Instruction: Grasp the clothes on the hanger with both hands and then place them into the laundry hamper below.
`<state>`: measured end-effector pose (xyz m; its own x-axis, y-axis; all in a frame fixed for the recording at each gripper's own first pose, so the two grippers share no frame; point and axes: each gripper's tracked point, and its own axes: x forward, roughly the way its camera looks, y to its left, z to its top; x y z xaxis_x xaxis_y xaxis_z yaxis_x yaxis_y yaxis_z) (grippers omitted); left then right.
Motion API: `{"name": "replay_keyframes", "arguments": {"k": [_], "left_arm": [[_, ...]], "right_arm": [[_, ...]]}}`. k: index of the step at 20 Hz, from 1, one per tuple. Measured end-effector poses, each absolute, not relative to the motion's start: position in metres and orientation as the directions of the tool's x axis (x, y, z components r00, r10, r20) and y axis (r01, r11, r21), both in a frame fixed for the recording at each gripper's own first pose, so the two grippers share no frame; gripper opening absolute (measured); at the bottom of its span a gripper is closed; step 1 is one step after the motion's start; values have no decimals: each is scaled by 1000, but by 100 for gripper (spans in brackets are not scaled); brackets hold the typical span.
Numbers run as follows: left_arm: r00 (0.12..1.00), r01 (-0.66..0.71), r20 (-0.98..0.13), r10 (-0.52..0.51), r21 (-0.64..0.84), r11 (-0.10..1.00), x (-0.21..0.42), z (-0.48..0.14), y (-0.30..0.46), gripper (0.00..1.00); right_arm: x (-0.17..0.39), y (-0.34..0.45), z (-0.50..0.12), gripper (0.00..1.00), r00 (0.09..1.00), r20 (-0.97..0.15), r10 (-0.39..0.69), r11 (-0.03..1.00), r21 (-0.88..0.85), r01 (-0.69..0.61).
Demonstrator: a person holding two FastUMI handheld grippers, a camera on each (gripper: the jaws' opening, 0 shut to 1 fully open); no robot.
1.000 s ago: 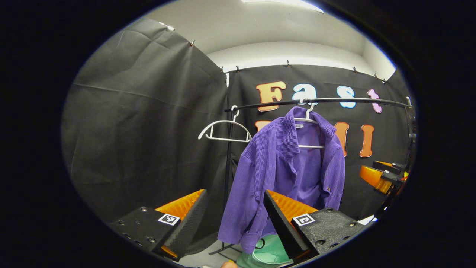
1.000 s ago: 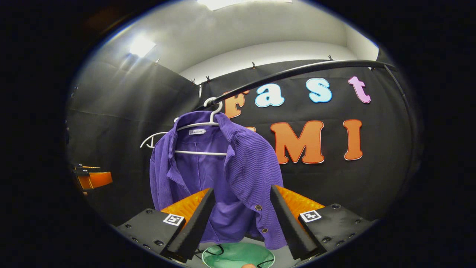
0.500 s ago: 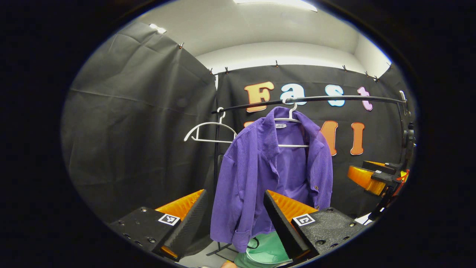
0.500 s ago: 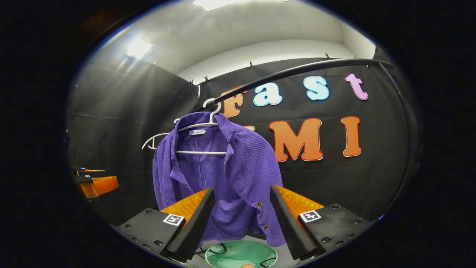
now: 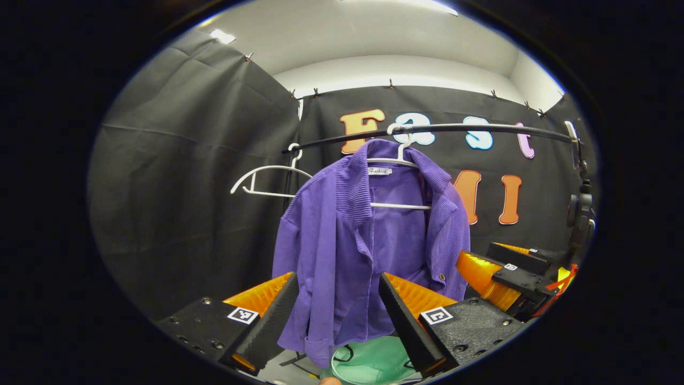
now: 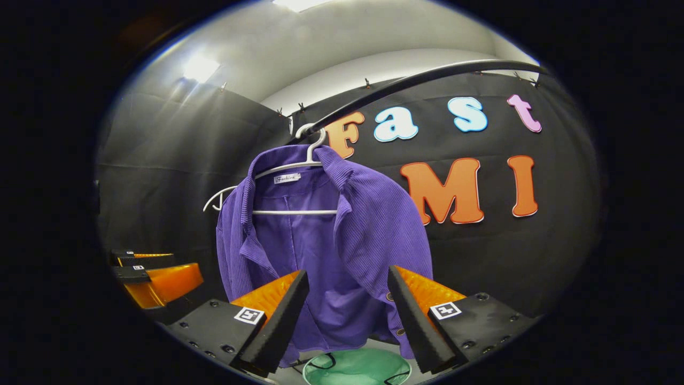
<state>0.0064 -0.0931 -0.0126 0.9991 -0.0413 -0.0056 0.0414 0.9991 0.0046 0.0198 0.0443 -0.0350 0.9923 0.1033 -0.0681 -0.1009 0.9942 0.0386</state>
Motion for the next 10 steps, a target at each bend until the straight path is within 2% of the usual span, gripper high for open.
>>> {"name": "replay_keyframes", "arguments": {"k": [2,3,4,5,7,8,9,10], "left_arm": [[1000,29,-7,-29,19,999,25,-14,-98,95],[1000,24,-10,-24,26,999,35,-16,-101,99],[1000,16,-11,-15,31,999,45,-16,-101,95],[1000,5,-13,-5,33,999,55,-18,-101,95],[1000,-3,-23,4,28,1000,74,-22,-104,95],[999,-6,-33,7,25,1000,81,-25,-105,95],[999,-11,-37,12,18,1000,89,-26,-105,92],[999,-16,-35,17,13,1000,96,-26,-105,95]], "right_arm": [[35,41,-33,97,994,-50,94,995,26,-92],[40,42,-33,97,994,-50,96,995,18,-95],[49,42,-34,100,995,-43,94,996,9,-93],[54,43,-33,89,995,-41,91,996,1,-91],[67,48,-36,89,994,-44,103,995,-9,-104],[74,51,-40,94,992,-50,112,994,-13,-113],[81,52,-42,93,992,-57,113,993,-17,-114],[88,53,-45,89,992,-60,113,993,-24,-115]]}}
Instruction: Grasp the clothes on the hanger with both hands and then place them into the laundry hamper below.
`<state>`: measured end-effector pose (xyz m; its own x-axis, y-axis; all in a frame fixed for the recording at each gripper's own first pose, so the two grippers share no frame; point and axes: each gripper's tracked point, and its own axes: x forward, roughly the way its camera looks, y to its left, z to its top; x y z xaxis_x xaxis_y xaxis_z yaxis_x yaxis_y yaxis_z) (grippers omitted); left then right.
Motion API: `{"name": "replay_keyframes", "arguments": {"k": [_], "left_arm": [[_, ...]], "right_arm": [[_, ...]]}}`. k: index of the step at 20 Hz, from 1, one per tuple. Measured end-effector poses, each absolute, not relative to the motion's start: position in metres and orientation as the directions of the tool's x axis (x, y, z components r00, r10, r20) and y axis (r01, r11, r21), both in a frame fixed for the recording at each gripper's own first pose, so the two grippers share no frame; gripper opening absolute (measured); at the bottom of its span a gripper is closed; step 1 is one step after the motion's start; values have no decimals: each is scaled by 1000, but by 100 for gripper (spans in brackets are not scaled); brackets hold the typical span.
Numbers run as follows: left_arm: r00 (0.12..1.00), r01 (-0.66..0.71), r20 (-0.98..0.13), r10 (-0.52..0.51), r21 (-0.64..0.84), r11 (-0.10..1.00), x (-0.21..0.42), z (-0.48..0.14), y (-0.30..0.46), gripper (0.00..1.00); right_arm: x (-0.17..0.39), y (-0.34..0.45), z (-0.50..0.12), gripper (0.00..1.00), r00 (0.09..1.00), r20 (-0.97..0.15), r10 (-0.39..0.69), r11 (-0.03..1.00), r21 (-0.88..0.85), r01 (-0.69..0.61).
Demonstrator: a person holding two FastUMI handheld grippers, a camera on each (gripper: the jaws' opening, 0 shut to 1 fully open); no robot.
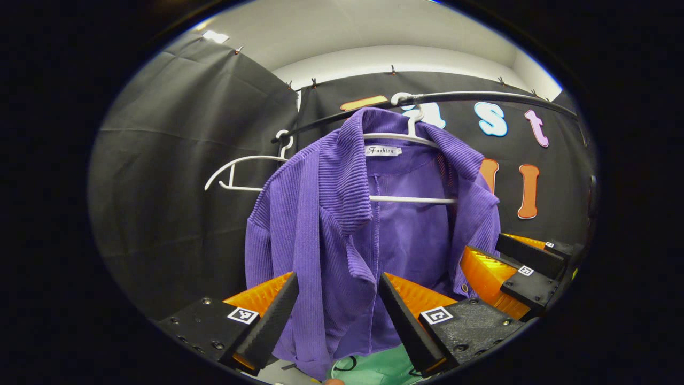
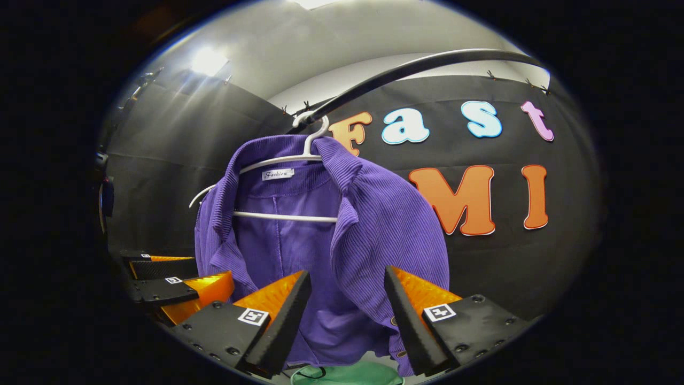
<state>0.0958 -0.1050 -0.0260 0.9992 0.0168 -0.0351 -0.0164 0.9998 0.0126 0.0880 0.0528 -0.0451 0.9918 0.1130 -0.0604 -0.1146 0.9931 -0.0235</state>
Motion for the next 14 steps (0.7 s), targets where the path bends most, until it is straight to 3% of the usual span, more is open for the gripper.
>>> {"name": "replay_keyframes", "arguments": {"k": [2,3,4,5,7,9,11,12,14], "left_arm": [[1000,-19,-22,19,8,1000,109,-24,-106,92],[1000,-20,-17,20,8,1000,115,-24,-106,95],[1000,-26,-16,26,6,1000,119,-24,-105,92],[999,-36,-16,36,2,999,122,-26,-103,95],[999,-41,-18,41,-5,999,130,-27,-103,92],[999,-45,-15,45,1,999,136,-27,-102,84],[1000,-27,-10,27,-15,1000,138,-27,-105,69],[1000,-23,-5,23,-24,999,139,-26,-106,58],[1000,25,17,-24,-39,999,144,-24,-109,53]], "right_arm": [[101,55,-49,77,992,-66,111,993,-36,-114],[106,58,-52,82,991,-71,116,992,-36,-119],[113,60,-57,82,990,-77,120,992,-31,-123],[118,59,-62,70,990,-87,113,993,-24,-116],[127,57,-70,47,988,-112,105,994,3,-105],[138,51,-74,41,989,-121,89,996,27,-87],[141,43,-75,12,988,-130,79,996,53,-73],[140,39,-73,11,989,-126,71,996,58,-65],[135,24,-64,10,994,-100,39,998,45,-34]]}}
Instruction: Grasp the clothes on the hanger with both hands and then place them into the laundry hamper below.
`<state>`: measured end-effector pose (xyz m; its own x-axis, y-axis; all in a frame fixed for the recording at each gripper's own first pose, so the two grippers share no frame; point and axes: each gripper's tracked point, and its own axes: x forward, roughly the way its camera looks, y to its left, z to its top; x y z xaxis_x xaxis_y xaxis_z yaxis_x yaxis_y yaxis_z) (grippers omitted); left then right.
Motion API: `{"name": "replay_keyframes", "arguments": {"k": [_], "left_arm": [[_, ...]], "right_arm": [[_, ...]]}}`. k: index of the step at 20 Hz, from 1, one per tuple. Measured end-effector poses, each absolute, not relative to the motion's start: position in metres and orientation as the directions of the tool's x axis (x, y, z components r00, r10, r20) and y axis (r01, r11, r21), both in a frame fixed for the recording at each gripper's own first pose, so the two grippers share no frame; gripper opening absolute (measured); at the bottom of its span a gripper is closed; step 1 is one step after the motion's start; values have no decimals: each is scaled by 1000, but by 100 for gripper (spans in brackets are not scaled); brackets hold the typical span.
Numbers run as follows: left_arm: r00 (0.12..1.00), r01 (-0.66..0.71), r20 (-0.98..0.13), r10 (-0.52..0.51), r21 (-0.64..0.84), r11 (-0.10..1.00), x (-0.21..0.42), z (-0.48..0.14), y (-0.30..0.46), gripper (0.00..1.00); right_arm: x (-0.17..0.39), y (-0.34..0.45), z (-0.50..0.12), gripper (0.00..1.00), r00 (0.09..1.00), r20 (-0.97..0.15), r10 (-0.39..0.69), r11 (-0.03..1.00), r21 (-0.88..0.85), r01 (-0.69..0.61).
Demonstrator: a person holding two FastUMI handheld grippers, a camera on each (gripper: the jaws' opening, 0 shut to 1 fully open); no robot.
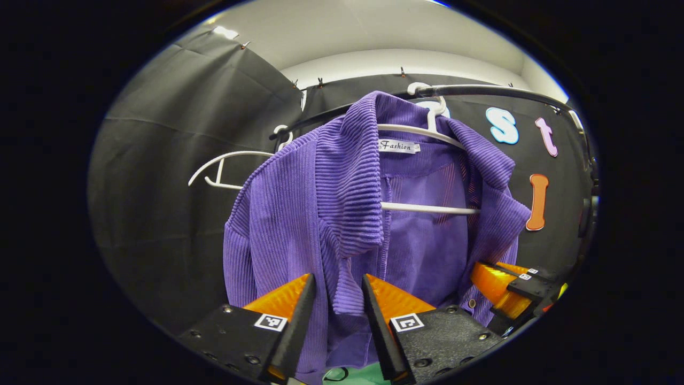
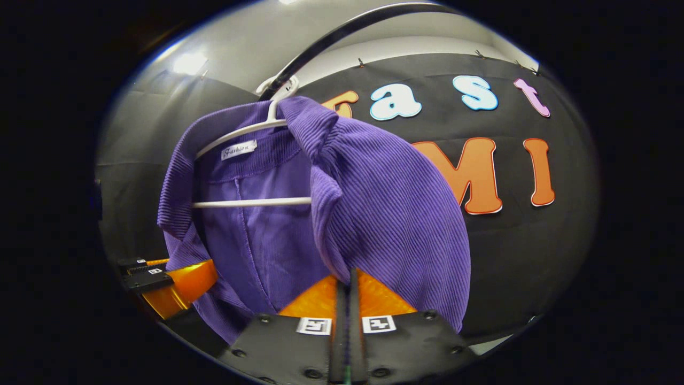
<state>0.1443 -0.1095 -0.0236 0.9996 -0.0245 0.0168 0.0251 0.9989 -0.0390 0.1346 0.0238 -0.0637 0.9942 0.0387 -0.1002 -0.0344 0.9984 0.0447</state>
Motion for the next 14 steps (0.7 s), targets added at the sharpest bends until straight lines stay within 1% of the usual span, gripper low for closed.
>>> {"name": "replay_keyframes", "arguments": {"k": [1,2,3,4,7,10,14], "left_arm": [[1000,-15,5,15,-39,999,144,-25,-99,28],[1000,-9,-7,8,-43,999,140,-27,-93,3],[999,52,12,-51,-61,997,137,-21,-102,3],[998,64,20,-63,-62,996,133,-18,-103,0],[996,89,21,-89,-29,996,123,-11,-90,0],[993,109,34,-109,-9,994,113,2,-87,0],[992,96,75,-99,42,994,99,25,-75,0]], "right_arm": [[134,17,-60,7,997,-81,19,999,35,-16],[131,8,-53,8,998,-61,-3,999,32,5],[126,1,-43,7,999,-42,-19,999,36,21],[122,-7,-37,7,999,-31,-34,998,43,35],[123,-18,-21,7,999,-23,-27,992,125,30],[127,-38,-12,7,999,-22,-37,986,163,40],[133,-61,-2,7,998,-48,-48,970,236,59]]}}
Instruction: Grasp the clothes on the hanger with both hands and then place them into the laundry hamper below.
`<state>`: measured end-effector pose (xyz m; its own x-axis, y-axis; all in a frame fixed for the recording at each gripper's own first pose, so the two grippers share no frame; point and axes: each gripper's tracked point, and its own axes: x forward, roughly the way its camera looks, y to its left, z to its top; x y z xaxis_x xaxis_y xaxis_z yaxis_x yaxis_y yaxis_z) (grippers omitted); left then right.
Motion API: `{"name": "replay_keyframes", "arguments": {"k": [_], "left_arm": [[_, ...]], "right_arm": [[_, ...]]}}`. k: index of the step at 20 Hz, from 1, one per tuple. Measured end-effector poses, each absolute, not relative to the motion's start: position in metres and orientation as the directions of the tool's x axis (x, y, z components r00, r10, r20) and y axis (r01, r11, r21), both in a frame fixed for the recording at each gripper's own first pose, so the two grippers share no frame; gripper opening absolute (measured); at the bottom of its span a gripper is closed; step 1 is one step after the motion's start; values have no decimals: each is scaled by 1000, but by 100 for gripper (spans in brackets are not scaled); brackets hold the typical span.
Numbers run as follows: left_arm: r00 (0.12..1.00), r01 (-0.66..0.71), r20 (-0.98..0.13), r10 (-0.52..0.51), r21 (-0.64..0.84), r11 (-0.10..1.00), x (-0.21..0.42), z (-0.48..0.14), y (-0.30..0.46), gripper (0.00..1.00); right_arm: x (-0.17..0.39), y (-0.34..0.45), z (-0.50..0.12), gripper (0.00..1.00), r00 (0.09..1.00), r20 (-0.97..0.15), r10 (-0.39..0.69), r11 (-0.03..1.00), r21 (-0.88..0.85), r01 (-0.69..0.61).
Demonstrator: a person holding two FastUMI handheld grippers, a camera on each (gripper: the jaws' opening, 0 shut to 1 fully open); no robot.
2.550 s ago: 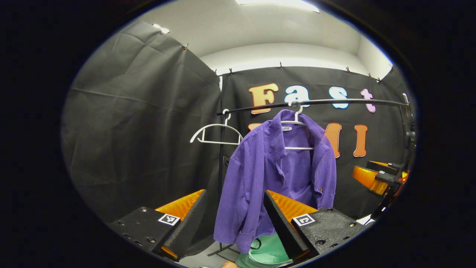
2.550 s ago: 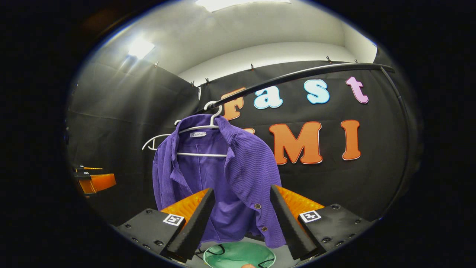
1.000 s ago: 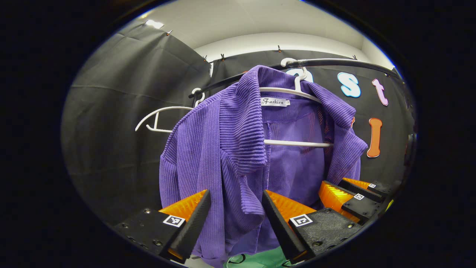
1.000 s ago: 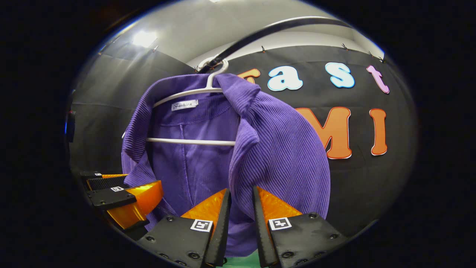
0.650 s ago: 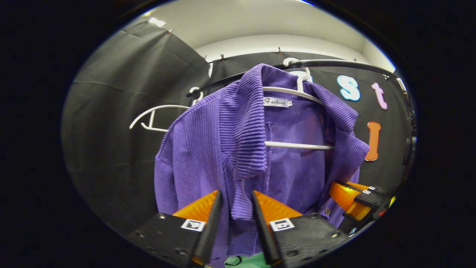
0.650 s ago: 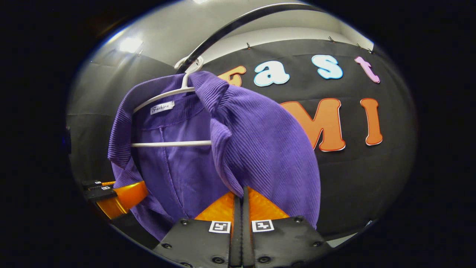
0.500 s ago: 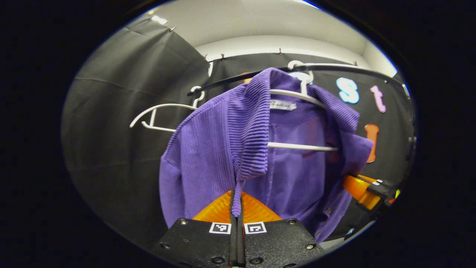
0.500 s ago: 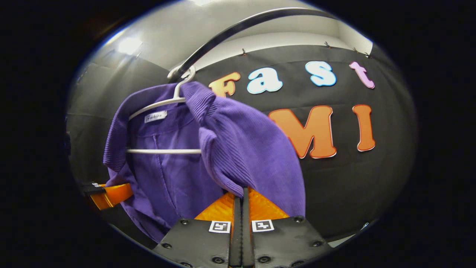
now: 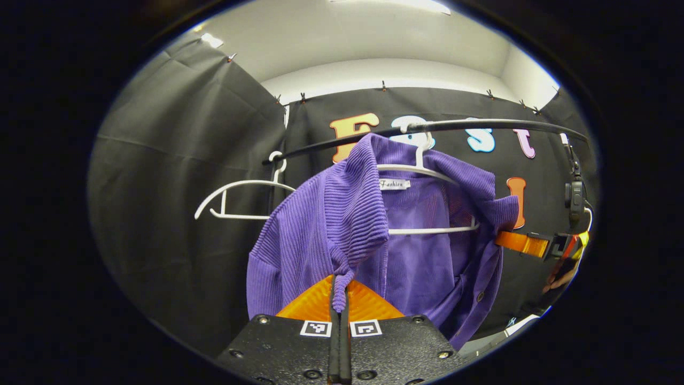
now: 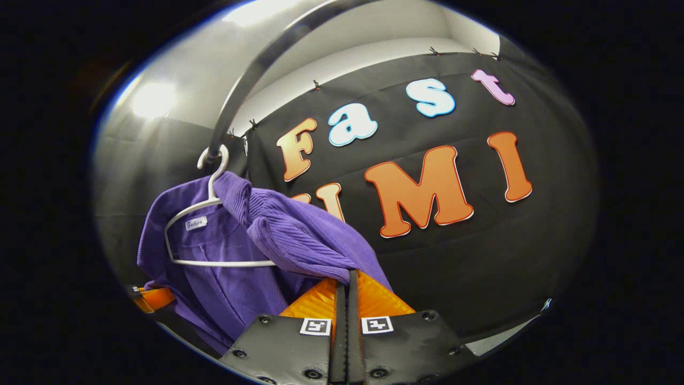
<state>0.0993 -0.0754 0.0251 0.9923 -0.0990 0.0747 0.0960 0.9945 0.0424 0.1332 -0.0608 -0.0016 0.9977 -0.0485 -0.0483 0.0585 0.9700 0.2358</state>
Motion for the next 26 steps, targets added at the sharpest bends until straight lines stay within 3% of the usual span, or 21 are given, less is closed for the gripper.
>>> {"name": "replay_keyframes", "arguments": {"k": [8,11,17,26], "left_arm": [[987,73,143,-79,48,996,81,80,-33,0],[989,18,147,-23,33,999,86,96,1,1],[987,-66,143,67,-12,998,108,114,57,0],[986,-110,125,106,27,994,158,123,79,0]], "right_arm": [[162,-85,7,7,989,-148,-19,925,372,74],[176,-93,9,7,981,-193,-8,903,421,90],[195,-119,27,8,986,-162,47,825,563,54],[204,-145,42,7,991,-107,81,721,693,16]]}}
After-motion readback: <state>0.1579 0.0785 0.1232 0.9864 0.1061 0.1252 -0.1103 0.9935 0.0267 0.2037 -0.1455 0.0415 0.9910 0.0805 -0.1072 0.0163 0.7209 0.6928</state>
